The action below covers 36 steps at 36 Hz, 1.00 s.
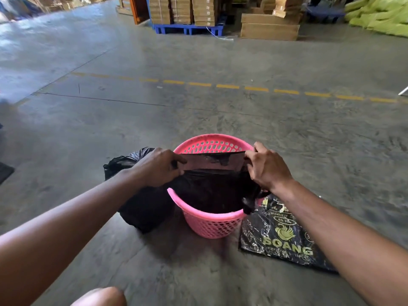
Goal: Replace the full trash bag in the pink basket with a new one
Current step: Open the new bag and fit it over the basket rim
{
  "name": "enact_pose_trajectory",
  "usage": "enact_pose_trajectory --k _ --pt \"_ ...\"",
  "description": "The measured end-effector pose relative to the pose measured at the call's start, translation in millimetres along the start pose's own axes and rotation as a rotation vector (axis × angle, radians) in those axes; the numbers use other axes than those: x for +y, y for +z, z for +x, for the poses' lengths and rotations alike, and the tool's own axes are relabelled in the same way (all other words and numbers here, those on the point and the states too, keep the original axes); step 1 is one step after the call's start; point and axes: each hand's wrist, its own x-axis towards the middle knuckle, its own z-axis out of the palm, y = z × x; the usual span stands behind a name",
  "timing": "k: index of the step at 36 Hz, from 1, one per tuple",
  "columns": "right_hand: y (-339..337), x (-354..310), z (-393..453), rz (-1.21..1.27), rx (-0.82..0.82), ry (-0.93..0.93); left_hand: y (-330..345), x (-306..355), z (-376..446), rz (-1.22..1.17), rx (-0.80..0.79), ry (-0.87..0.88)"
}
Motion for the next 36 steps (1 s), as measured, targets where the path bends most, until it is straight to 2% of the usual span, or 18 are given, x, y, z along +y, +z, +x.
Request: enact_pose_trajectory --k 5,8,12,16,20,24,31,33,36 --pt "-5.9 3.9 -4.7 -0.176 -0.066 0.091 6.0 4.3 -11.8 -0.05 0.01 -0.047" --pt "-10.2 11.6 -9.6 -0.231 -0.149 0.122 7.2 -1.6 -24.5 0.072 -0.009 -0.032" --pt "-21.5 24.9 -21.9 -0.217 -0.346 0.16 6.2 -9.0 -45.1 0.198 -0.106 -0.113" --pt "-26.1 36.3 -44.6 -0.25 -0.465 0.12 14.3 -16.5 -64.8 0.288 -0.137 -0.157" --pt "-15.2 44.2 -65.2 -0.273 -0.465 0.076 30.3 -25.8 -72.7 0.305 -0.152 -0.224" --pt "6.7 51.8 -68.3 -0.291 -0.355 0.074 44.7 -38.1 -67.7 0.3 -0.125 -0.303" --pt "42.3 67.5 -51.0 -0.079 -0.279 0.262 55.4 -56.2 -41.2 0.166 -0.132 -0.415" --pt "49.4 73.0 -37.2 0.082 -0.337 0.305 50.9 -59.8 -24.8 0.065 -0.177 -0.383" --pt "60.0 84.5 -12.8 0.297 -0.394 0.261 36.2 -61.2 3.4 -0.105 -0.251 -0.339"
